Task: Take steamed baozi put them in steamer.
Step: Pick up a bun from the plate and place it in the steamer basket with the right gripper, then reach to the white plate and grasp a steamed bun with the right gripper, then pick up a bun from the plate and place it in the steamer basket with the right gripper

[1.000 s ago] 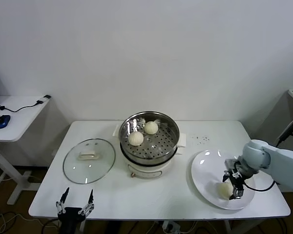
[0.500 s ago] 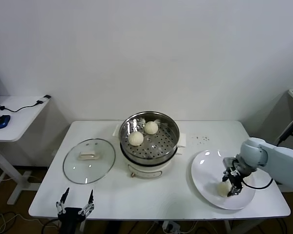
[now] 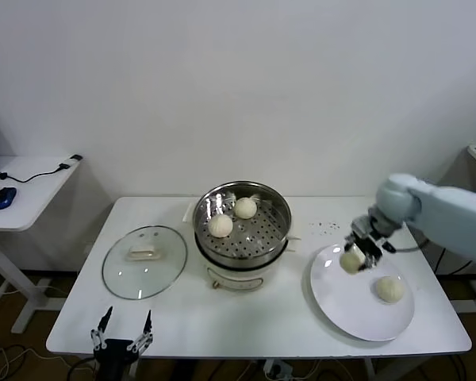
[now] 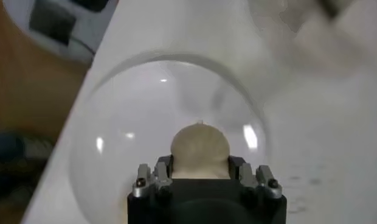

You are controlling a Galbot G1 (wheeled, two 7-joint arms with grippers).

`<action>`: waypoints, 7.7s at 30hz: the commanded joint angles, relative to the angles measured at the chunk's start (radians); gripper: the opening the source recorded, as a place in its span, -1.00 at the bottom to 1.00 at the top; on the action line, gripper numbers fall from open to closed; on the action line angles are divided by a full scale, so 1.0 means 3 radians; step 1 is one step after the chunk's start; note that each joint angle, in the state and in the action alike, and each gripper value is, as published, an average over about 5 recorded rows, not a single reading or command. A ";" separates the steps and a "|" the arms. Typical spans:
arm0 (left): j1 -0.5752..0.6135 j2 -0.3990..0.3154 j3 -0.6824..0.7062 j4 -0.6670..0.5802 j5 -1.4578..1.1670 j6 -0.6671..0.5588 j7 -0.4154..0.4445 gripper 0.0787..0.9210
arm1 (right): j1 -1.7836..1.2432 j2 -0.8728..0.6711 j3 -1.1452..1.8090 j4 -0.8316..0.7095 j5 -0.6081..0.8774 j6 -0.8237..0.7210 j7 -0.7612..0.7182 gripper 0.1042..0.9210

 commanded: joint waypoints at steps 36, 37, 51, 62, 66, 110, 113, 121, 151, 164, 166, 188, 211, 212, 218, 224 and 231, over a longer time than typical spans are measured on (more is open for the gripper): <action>0.0120 0.0038 -0.0007 -0.0005 -0.0009 -0.0012 0.0008 0.77 | -0.0346 0.2181 0.0122 -0.0659 -0.0504 0.1589 -0.0075 0.20; 0.0121 0.0036 -0.0006 -0.0001 -0.0010 -0.0014 0.0008 0.77 | -0.0354 0.2175 0.0115 -0.0657 -0.0503 0.1585 -0.0075 0.20; 0.0111 0.0035 -0.0012 0.0023 -0.0034 -0.0021 0.0004 0.77 | -0.0389 0.2138 0.0198 -0.0718 -0.0637 0.1601 -0.0088 0.48; 0.0112 0.0045 -0.0017 0.0006 -0.0054 -0.0024 0.0004 0.77 | 0.0083 0.1749 0.0361 -0.0778 -0.0423 0.1558 0.0025 0.76; 0.0109 0.0058 -0.0007 -0.0016 -0.0057 -0.0021 0.0006 0.77 | 0.0478 0.1308 -0.0024 -0.0734 0.0113 0.0954 0.0465 0.76; 0.0031 0.0042 0.0058 -0.0086 0.0102 0.0032 0.0009 0.77 | -0.2058 -0.0834 0.1491 -0.0657 0.0133 -0.1198 0.0175 0.76; 0.0037 0.0040 0.0051 -0.0084 0.0105 0.0030 0.0008 0.77 | -0.2073 -0.0762 0.1485 -0.0686 0.0118 -0.1206 0.0186 0.76; 0.0053 0.0035 0.0046 -0.0056 0.0112 0.0018 0.0008 0.77 | -0.2084 -0.0602 0.1480 -0.0828 0.0057 -0.1198 0.0214 0.76; 0.0023 0.0047 0.0065 -0.0034 0.0164 0.0018 0.0008 0.77 | -0.1622 -0.0547 0.1200 -0.0857 0.0341 -0.1204 0.0168 0.18; 0.0045 0.0063 0.0176 -0.0047 0.0139 -0.0025 0.0007 0.77 | 0.0903 0.0569 -0.0735 -0.1298 0.1961 -0.1221 0.0137 0.18; 0.0040 0.0069 0.0193 -0.0050 0.0134 -0.0030 0.0007 0.77 | 0.1064 0.0793 -0.0868 -0.1356 0.2198 -0.1251 0.0138 0.18; -0.0059 0.0113 0.0214 -0.0031 0.0036 -0.0012 0.0013 0.77 | 0.0635 0.2224 -0.1154 -0.1352 0.2865 -0.1604 0.0461 0.18; -0.0117 0.0116 0.0204 0.0074 0.0016 -0.0001 0.0013 0.77 | 0.0100 0.2077 -0.1236 -0.1412 0.2519 -0.1663 0.0633 0.18; -0.0118 0.0117 0.0204 0.0075 0.0017 -0.0001 0.0013 0.77 | 0.0096 0.2081 -0.1221 -0.1425 0.2507 -0.1665 0.0631 0.19; -0.0123 0.0116 0.0208 0.0068 0.0030 0.0003 0.0013 0.77 | 0.0150 0.2071 -0.1156 -0.1456 0.2485 -0.1668 0.0576 0.52; -0.0107 0.0114 0.0221 0.0059 0.0048 0.0000 0.0012 0.77 | 0.0266 0.1960 -0.1049 -0.1392 0.2528 -0.1666 0.0533 0.75; -0.0098 0.0130 0.0217 0.0036 0.0064 0.0000 0.0012 0.77 | 0.0607 0.1637 -0.0905 -0.1199 0.2738 -0.1632 0.0517 0.76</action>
